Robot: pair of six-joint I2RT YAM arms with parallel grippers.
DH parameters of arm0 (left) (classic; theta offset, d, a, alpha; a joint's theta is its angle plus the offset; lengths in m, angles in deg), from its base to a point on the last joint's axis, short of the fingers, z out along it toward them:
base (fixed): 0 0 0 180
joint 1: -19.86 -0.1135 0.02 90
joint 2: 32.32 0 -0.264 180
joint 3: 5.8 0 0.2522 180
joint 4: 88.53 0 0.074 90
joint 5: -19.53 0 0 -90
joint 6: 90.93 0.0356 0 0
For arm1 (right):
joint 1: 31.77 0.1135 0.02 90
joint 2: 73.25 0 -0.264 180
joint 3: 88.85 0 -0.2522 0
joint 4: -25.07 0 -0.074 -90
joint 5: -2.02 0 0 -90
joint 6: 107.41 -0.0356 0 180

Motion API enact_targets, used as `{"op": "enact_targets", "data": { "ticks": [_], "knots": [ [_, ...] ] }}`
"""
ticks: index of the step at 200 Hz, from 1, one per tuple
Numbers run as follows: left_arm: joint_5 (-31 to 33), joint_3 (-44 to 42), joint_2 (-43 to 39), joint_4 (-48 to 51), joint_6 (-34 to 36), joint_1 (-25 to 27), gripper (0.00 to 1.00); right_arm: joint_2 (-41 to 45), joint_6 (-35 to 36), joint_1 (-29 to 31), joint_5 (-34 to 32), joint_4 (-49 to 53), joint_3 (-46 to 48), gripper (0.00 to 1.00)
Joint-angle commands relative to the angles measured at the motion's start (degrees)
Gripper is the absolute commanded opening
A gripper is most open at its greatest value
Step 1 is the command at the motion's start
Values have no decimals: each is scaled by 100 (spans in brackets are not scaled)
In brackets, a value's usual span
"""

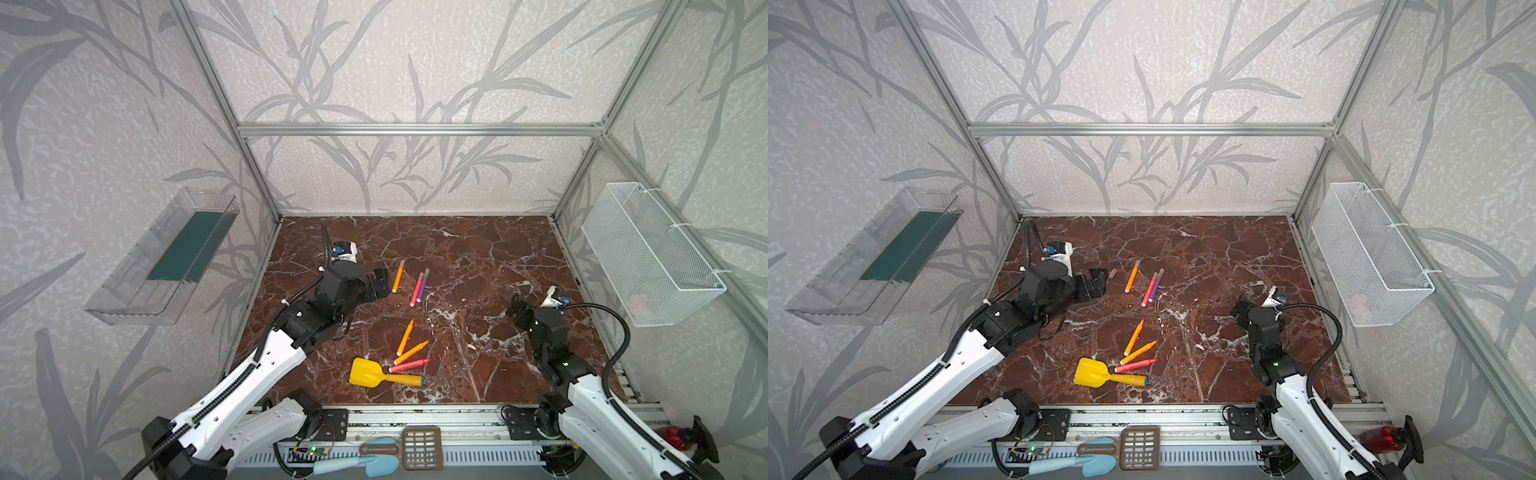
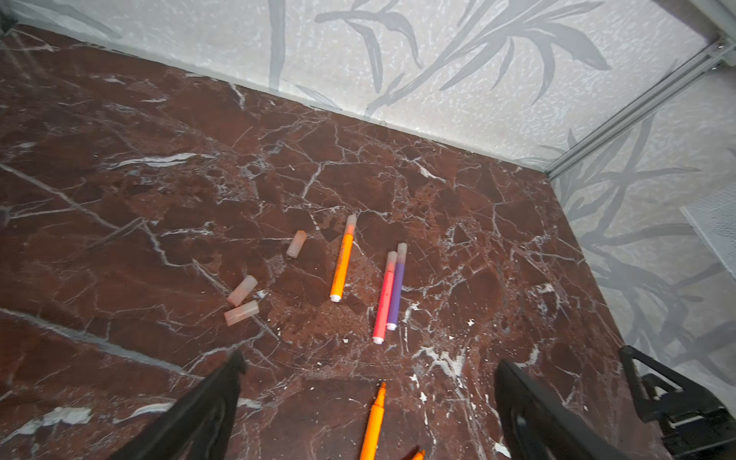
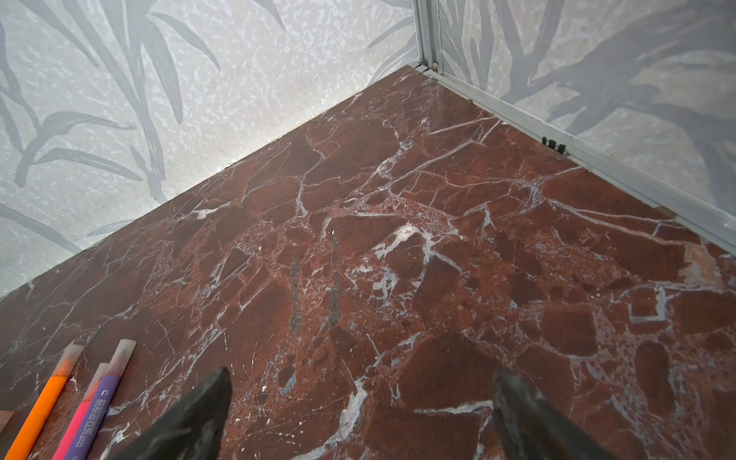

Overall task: Insert the pens into the pen caps
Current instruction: 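Release the pink marker and move the left gripper toward the orange markers, then lower the left gripper and grasp an uncapped orange marker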

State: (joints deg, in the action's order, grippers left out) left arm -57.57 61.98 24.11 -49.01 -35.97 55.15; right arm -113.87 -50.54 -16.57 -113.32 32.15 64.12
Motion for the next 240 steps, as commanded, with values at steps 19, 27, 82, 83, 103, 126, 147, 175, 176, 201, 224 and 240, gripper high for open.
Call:
{"op": "enact_targets", "data": {
  "ticks": [19,27,82,83,103,126,147,175,176,201,224,240],
  "knots": [
    [221,-870,55,-600,504,-174,99,-127,67,-28,105,-133,-63,99],
    [307,-985,144,-647,527,-239,97,-130,95,-26,139,-119,-74,99],
    [-23,-994,1445,-631,701,-608,64,248,270,-27,454,9,37,99],
    [-68,-992,1461,-637,701,-610,63,257,271,-26,462,9,45,99],
    [-1098,-1109,1698,-813,753,-570,61,369,276,-26,482,0,104,99],
    [-1774,-1446,1723,-1199,800,-411,64,342,280,-26,490,-18,97,99],
    [-1834,-1597,1733,-1244,866,-88,64,251,280,-26,501,-17,53,99],
    [-1704,-1506,1977,-1285,1024,346,63,196,290,-26,536,-18,27,100],
    [-1695,-1498,1995,-1285,1025,364,63,204,289,-26,533,-18,27,99],
    [-1617,-1302,2483,-1237,1137,614,58,222,290,-26,528,-18,44,99],
    [-1554,-1052,2985,-1158,1268,846,53,156,289,-26,518,-18,12,99],
    [-1475,-935,3216,-1136,1299,978,50,79,280,-26,505,-18,-21,100]
  ]
}}
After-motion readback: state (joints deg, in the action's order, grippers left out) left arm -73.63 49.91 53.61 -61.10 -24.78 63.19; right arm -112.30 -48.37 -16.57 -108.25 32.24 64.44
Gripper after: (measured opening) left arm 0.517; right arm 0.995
